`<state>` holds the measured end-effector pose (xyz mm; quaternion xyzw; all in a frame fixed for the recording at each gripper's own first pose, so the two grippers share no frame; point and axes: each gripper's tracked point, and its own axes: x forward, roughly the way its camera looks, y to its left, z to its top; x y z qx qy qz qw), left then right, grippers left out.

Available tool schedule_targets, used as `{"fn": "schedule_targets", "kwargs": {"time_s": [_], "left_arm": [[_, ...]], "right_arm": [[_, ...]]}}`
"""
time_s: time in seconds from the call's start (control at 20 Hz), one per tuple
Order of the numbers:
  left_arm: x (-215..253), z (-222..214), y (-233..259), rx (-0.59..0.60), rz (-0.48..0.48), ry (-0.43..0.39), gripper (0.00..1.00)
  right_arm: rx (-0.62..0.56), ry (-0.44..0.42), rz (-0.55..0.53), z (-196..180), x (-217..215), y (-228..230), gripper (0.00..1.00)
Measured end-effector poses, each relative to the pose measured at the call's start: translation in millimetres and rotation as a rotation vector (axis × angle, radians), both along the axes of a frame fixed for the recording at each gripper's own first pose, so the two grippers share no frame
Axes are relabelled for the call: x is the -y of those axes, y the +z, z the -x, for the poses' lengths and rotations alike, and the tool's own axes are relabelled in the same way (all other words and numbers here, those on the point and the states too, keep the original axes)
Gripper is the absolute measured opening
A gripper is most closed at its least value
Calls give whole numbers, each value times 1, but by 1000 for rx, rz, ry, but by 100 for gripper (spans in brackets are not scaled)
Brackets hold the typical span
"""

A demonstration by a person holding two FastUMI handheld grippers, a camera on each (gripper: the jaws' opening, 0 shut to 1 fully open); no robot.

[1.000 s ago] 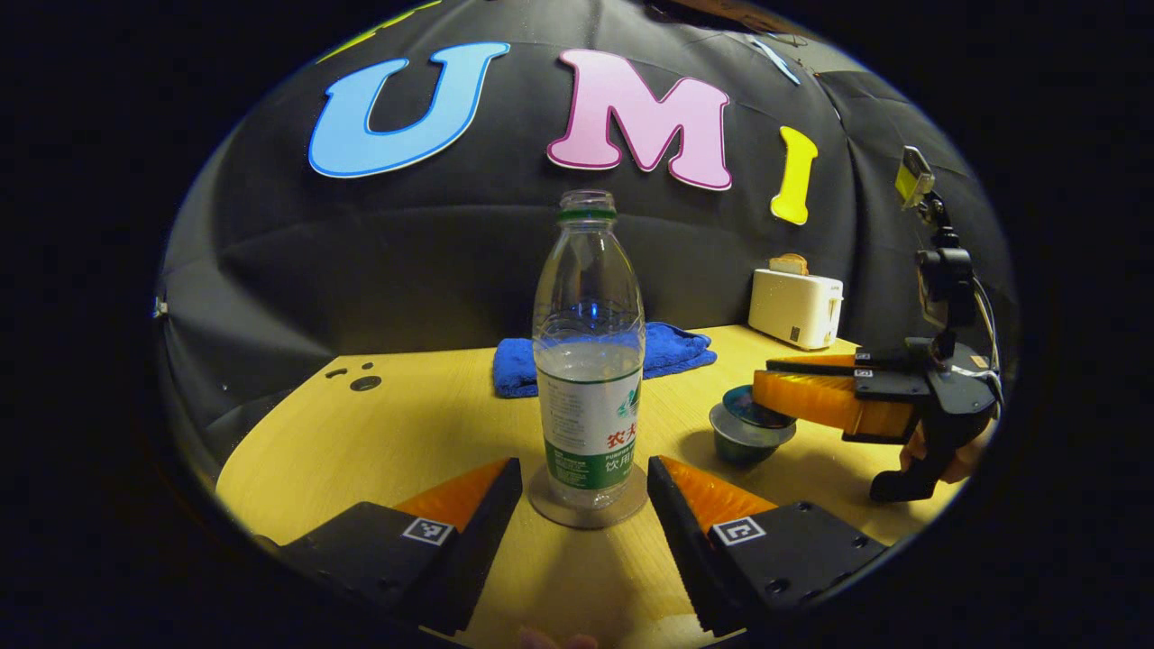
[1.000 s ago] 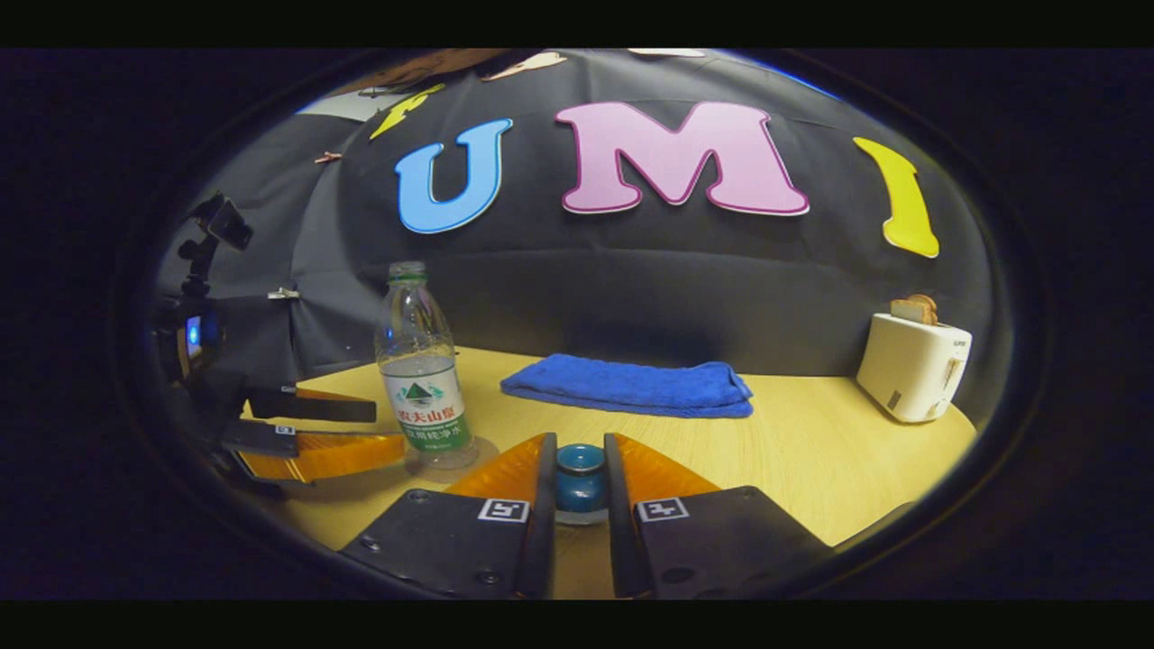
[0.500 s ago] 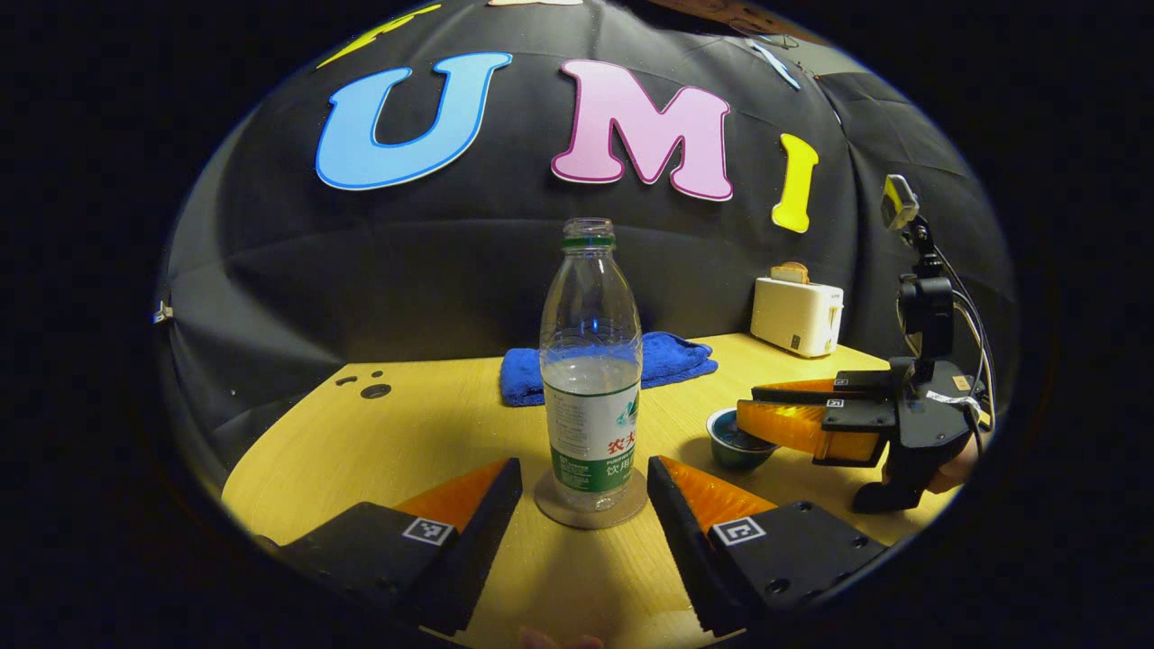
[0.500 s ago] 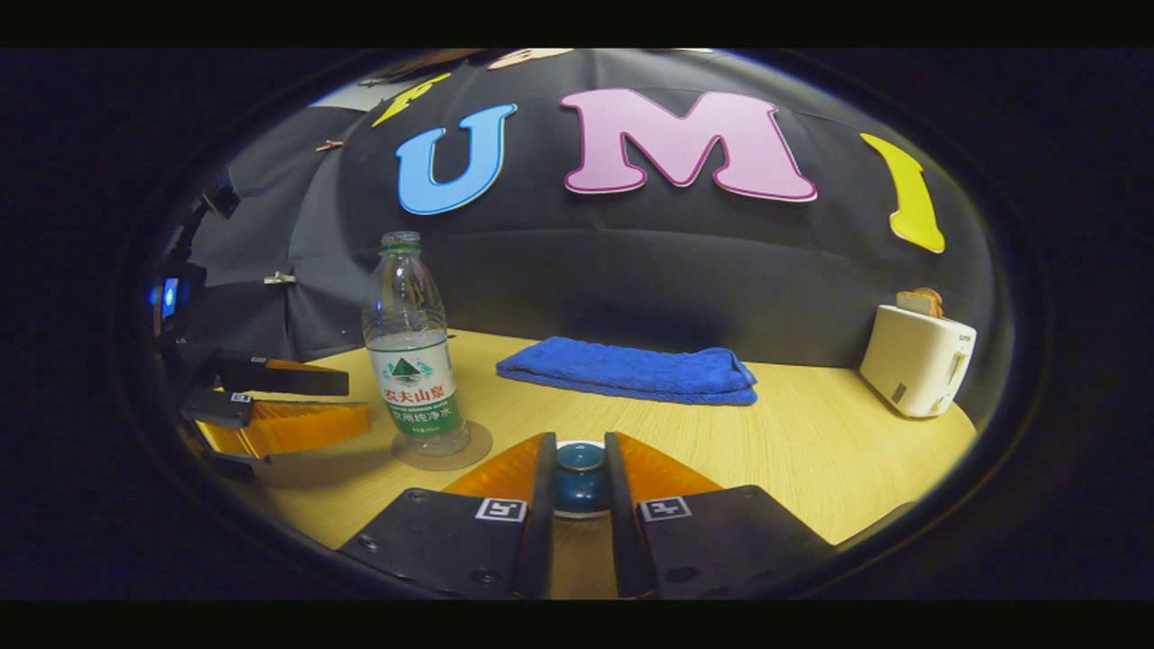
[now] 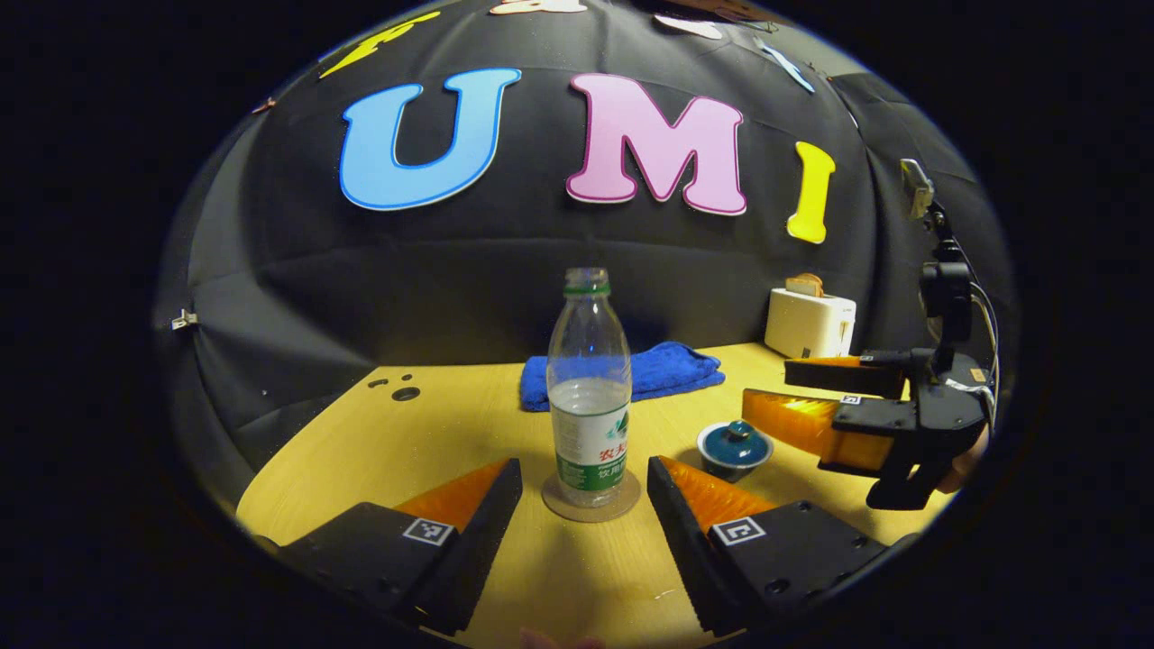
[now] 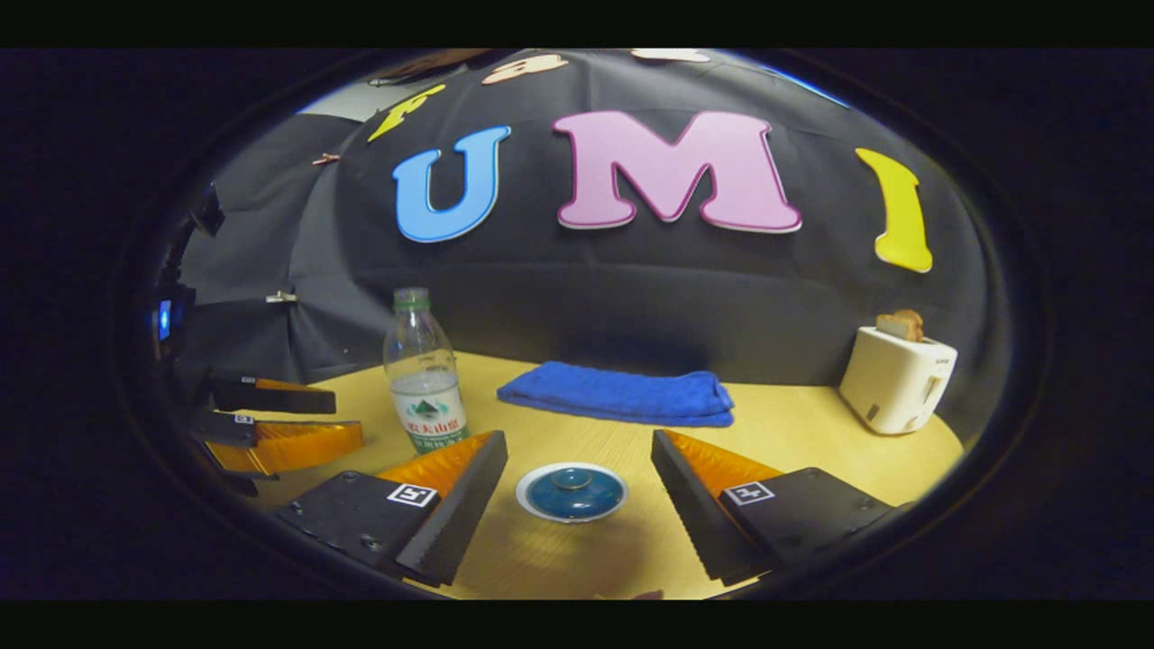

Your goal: Open the teacup lid with one hand, grasp the water bottle and pour water into the teacup with the other hand; after pouring, place the water bottle on the coaster and then close the teacup lid.

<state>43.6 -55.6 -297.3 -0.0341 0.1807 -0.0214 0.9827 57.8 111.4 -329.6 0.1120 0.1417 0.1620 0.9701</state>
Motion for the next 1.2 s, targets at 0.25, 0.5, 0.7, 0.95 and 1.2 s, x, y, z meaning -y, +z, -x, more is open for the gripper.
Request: {"fn": "schedule_targets", "kwargs": {"time_s": [0.25,0.5,0.7,0.95,1.2], "left_arm": [[15,12,66,23,8,63,88],[29,26,132,37,-17,92,88],[40,35,175,66,-30,93,88],[41,52,209,89,-31,128,88],[42,66,225,104,-62,142,88]], "right_arm": [[17,-48,-34,21,55,81,99],[71,-60,27,37,113,156,99],[96,-69,22,62,141,199,99],[88,-69,-17,93,158,219,99],[112,-87,-20,109,178,231,99]]}}
